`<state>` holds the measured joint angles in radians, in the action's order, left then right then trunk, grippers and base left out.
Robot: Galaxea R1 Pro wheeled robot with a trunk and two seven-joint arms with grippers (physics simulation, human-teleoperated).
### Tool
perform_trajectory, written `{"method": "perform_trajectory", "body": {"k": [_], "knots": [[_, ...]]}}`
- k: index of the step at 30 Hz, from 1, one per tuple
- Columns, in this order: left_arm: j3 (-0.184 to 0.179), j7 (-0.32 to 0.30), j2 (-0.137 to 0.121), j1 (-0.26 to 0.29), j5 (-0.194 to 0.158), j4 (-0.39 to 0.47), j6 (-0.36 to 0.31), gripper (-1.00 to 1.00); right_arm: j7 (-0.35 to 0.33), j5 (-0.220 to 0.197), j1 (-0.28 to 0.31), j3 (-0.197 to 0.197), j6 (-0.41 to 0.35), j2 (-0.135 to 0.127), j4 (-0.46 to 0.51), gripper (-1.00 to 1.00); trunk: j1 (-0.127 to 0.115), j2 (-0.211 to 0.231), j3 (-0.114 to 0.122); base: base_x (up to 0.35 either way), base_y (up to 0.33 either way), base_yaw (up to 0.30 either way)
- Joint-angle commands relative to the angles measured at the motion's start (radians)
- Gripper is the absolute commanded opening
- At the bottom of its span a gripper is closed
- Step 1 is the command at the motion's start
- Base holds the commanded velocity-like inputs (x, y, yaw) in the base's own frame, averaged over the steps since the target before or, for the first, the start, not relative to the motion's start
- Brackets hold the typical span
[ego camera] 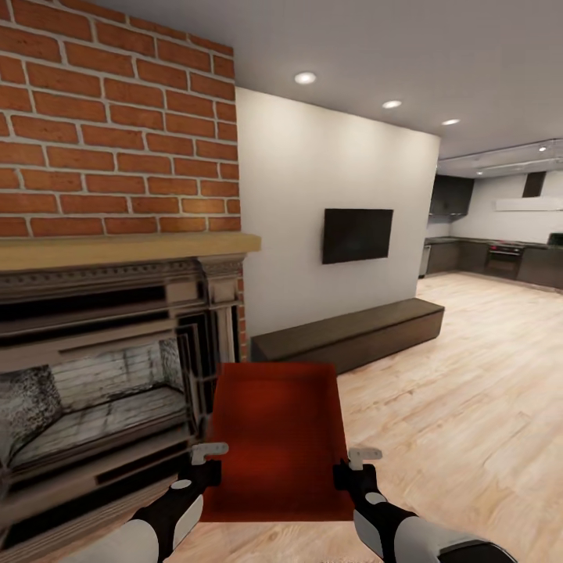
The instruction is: Move the two storage containers from the living room to the garage. In the garage, place one container on the floor and stack the other container on top of it (either order is fine).
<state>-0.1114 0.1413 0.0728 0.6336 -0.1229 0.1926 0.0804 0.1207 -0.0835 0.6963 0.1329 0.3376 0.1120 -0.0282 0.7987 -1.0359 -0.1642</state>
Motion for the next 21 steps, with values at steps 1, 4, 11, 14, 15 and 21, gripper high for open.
{"method": "perform_trajectory", "body": {"k": [1,4,11,14,15,21], "knots": [[0.012,0.017,-0.018,0.001,-0.004,-0.001,0.004,-1.0,0.005,-0.032,0.002,-0.007,0.009,-0.001,-0.002,-1.0,0.0,-0.001,-0.001,0.0,0.0,-0.282],[0.012,0.017,-0.018,0.001,-0.004,-0.001,0.004,-1.0,0.005,-0.032,0.002,-0.007,0.009,-0.001,-0.002,-1.0,0.0,-0.001,-0.001,0.0,0.0,-0.282],[0.012,0.017,-0.018,0.001,-0.004,-0.001,0.004,-1.0,0.005,-0.032,0.002,-0.007,0.009,-0.001,-0.002,-1.0,0.0,-0.001,-0.001,0.0,0.0,-0.282],[0.012,0.017,-0.018,0.0,-0.004,-0.001,0.004,-1.0,0.005,-0.032,0.002,-0.007,0.009,-0.001,-0.002,-1.0,0.0,-0.001,-0.001,0.0,0.0,-0.282],[0.012,0.017,-0.018,0.0,-0.004,-0.001,0.004,-1.0,0.005,-0.032,0.002,-0.007,0.009,-0.001,-0.002,-1.0,0.0,-0.001,-0.001,0.0,0.0,-0.282],[0.012,0.017,-0.018,0.0,-0.004,-0.001,0.004,-1.0,0.005,-0.032,0.002,-0.007,0.009,-0.001,-0.002,-1.0,0.0,-0.001,-0.001,0.0,0.0,-0.282]]}}
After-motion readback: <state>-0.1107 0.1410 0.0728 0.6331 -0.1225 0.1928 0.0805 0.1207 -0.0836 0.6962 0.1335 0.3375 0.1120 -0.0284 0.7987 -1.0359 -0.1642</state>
